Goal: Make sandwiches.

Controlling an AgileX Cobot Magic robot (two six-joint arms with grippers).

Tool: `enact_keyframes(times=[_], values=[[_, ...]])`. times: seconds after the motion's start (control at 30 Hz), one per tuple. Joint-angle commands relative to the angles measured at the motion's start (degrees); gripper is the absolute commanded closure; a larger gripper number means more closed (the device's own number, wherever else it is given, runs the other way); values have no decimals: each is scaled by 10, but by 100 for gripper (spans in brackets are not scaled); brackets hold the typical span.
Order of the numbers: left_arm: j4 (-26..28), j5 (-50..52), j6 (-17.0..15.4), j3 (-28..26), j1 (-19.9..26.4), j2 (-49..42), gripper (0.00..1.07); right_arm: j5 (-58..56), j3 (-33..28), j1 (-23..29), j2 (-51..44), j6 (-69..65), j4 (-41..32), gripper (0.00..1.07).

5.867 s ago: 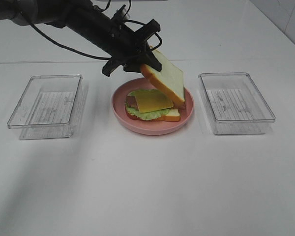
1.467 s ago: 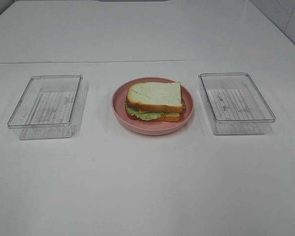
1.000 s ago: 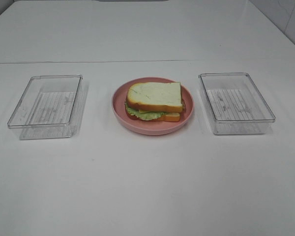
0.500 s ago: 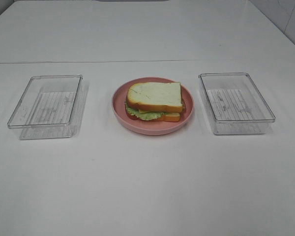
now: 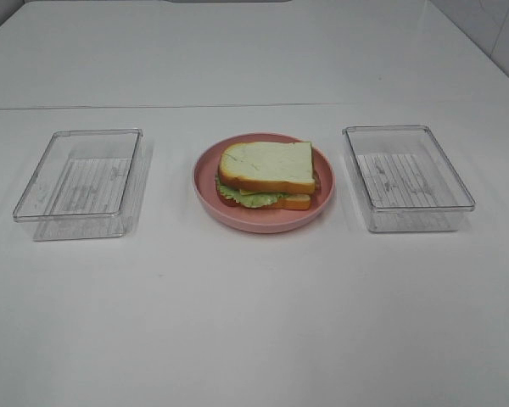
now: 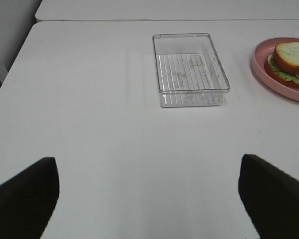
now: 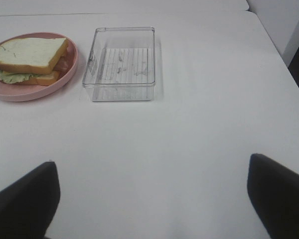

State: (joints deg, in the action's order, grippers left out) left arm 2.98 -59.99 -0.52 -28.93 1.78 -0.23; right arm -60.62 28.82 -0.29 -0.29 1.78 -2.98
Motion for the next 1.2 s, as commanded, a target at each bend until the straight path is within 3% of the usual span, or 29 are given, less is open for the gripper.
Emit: enact_keyframes(times=[0.03,1.2], values=[[3,8,-2,3,2,-13,17,5,-2,0,-11,2,0,9],[3,8,0,3,2,-13,17,5,-2,0,-11,2,0,9]])
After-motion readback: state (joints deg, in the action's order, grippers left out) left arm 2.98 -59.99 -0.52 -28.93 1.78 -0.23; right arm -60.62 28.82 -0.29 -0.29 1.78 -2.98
